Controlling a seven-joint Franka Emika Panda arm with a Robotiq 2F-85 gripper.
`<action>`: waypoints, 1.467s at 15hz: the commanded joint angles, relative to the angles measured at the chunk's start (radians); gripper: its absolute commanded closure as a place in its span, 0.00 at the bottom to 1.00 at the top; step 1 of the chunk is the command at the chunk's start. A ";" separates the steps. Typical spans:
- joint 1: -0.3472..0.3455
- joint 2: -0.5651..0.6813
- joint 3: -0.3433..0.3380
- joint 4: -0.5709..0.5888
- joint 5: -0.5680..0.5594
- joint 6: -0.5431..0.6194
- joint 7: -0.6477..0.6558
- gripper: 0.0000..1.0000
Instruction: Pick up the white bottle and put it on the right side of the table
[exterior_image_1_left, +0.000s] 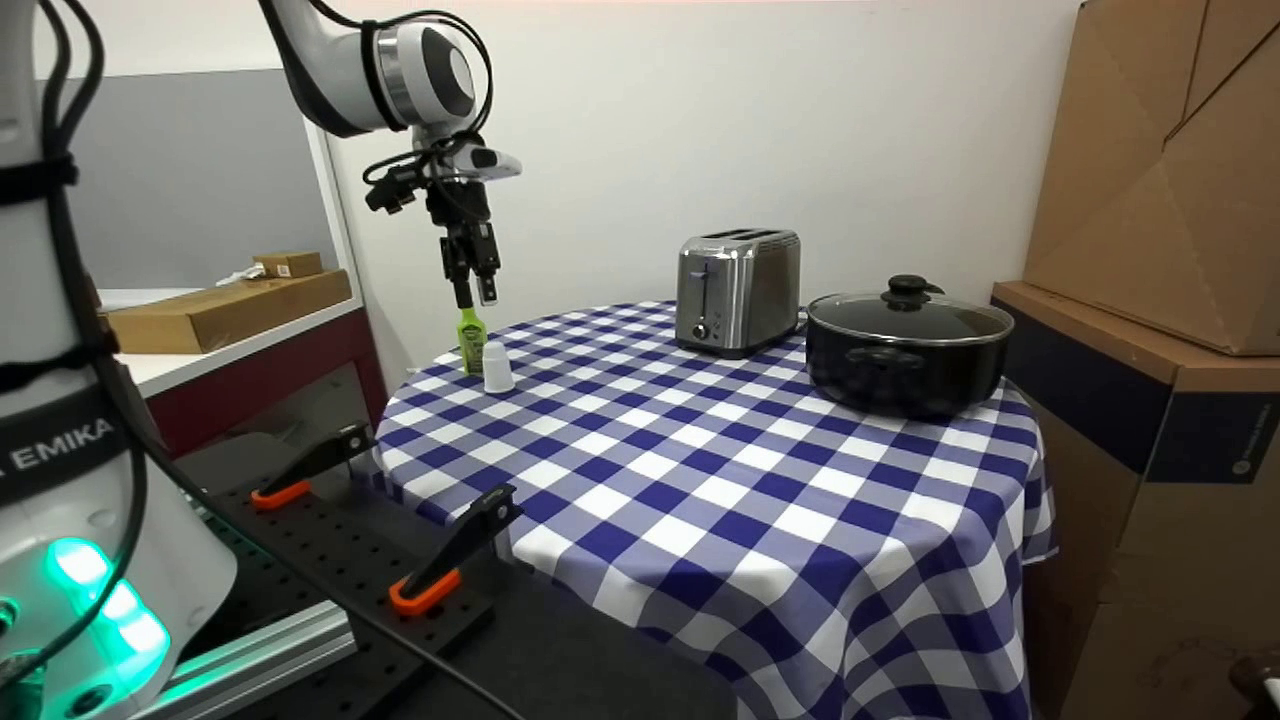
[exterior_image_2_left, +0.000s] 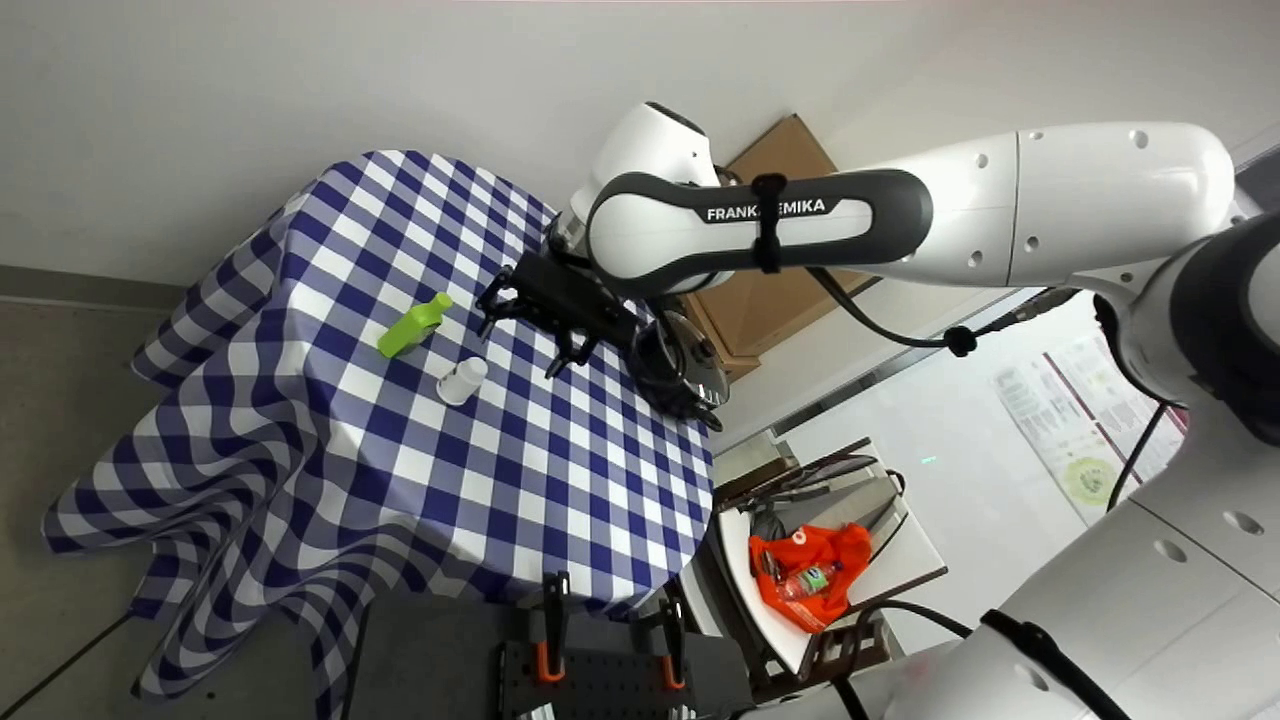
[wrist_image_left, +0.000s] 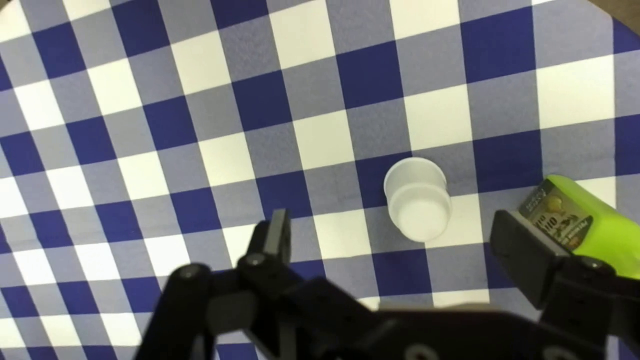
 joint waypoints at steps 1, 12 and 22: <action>0.042 0.059 -0.044 0.016 -0.036 0.018 0.081 0.00; 0.076 0.206 -0.096 0.122 -0.041 0.030 0.126 0.00; 0.095 0.271 -0.103 0.208 -0.025 0.041 0.121 0.28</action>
